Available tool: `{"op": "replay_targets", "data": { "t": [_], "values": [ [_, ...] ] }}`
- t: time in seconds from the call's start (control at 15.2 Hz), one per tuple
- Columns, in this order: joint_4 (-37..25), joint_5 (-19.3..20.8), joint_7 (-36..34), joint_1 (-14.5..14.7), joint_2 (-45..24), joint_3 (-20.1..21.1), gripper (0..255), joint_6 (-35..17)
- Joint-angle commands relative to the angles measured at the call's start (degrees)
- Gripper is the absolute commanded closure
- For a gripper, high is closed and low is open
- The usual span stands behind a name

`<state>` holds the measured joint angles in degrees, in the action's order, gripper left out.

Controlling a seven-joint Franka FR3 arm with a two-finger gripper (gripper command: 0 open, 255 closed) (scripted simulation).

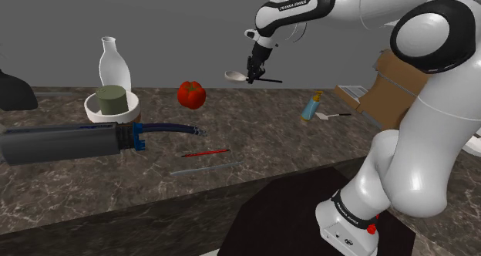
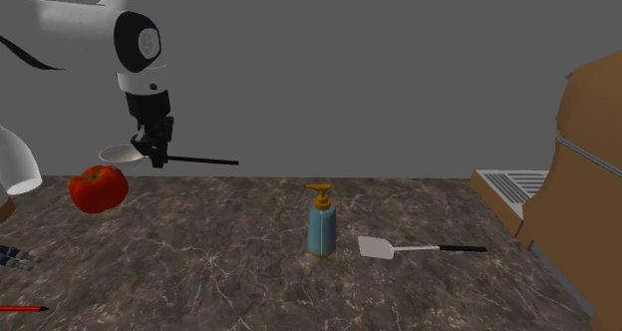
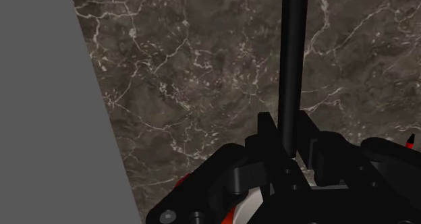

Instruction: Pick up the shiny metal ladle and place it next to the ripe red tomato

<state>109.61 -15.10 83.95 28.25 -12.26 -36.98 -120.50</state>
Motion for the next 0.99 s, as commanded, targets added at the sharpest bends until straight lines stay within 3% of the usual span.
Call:
{"op": "replay_targets", "data": {
  "t": [0.0,0.33,0.92],
  "values": [
    [-0.7,0.0,-2.5,1.4,-0.4,0.9,255,0.0],
    [-3.3,-0.4,-9.0,5.3,-2.4,3.5,255,0.0],
    [-0.2,-3.2,-6.8,4.6,-5.6,4.5,255,-5.6]
  ]
}}
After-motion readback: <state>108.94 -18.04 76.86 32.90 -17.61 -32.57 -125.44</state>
